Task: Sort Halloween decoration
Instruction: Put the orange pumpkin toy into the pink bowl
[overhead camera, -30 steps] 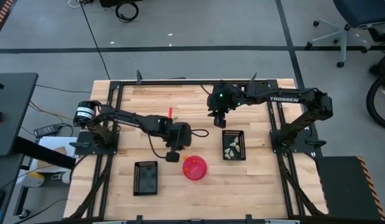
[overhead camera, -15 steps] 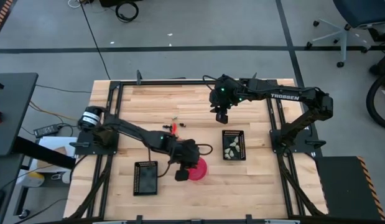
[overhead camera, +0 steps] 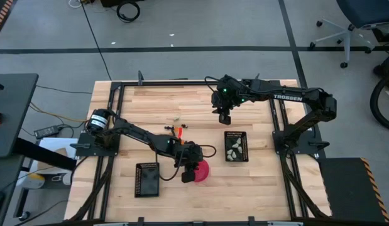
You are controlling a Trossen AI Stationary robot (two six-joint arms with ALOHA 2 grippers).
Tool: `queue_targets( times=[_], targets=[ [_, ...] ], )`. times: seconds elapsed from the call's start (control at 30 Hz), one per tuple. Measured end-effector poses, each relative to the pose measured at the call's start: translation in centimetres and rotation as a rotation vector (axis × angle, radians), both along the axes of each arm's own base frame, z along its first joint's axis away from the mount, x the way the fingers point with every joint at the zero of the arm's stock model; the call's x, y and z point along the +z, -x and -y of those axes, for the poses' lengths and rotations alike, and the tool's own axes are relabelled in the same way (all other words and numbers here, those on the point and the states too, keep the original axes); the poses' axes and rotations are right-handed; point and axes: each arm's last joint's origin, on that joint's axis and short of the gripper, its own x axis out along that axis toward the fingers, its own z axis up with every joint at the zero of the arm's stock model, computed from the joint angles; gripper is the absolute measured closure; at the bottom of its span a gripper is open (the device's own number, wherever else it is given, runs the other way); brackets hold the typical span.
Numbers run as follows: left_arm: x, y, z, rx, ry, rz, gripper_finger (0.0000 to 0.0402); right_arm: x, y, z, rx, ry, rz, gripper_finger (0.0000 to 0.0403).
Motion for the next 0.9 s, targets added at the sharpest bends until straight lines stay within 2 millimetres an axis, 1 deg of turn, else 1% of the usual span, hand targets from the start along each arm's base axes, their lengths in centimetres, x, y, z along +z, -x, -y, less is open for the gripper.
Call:
queue_targets(
  times=[0.13, 0.2, 0.3, 0.4, 0.57, 0.7, 0.83, 0.9],
  targets=[
    [0.2, 0.0, -0.5, 0.002, 0.026, -0.003, 0.0286, 0.0, 0.0, -0.1, 0.011, -0.021, 0.007, 0.0274],
    [0.8, 0.0, -0.8, -0.01, 0.063, 0.005, 0.0278, 0.0, 0.0, -0.1, 0.007, -0.027, 0.008, 0.0274],
    [2.0, 0.6, -1.6, -0.006, 0.091, -0.01, 0.0275, 0.1, -0.1, -0.1, 0.002, -0.029, 0.016, 0.0274],
    [2.9, 1.8, -2.5, -0.007, 0.028, -0.071, 0.0279, 0.1, -0.2, 0.0, -0.005, -0.031, 0.029, 0.0274],
    [3.4, 3.7, -3.1, -0.1, -0.15, -0.166, 0.0284, 0.3, -0.4, 0.0, -0.029, -0.043, 0.062, 0.0274],
    [3.1, 4.2, -3.4, -0.186, -0.251, -0.189, 0.0285, 0.4, -0.5, 0.0, -0.058, -0.063, 0.08, 0.0274],
    [0.9, 5.1, -3.6, -0.287, -0.313, -0.218, 0.0285, 0.5, -0.6, 0.1, -0.088, -0.085, 0.097, 0.0274],
    [0.2, 5.2, -3.8, -0.297, -0.329, -0.197, 0.0282, 0.6, -0.7, 0.1, -0.104, -0.097, 0.1, 0.0274]
  ],
)
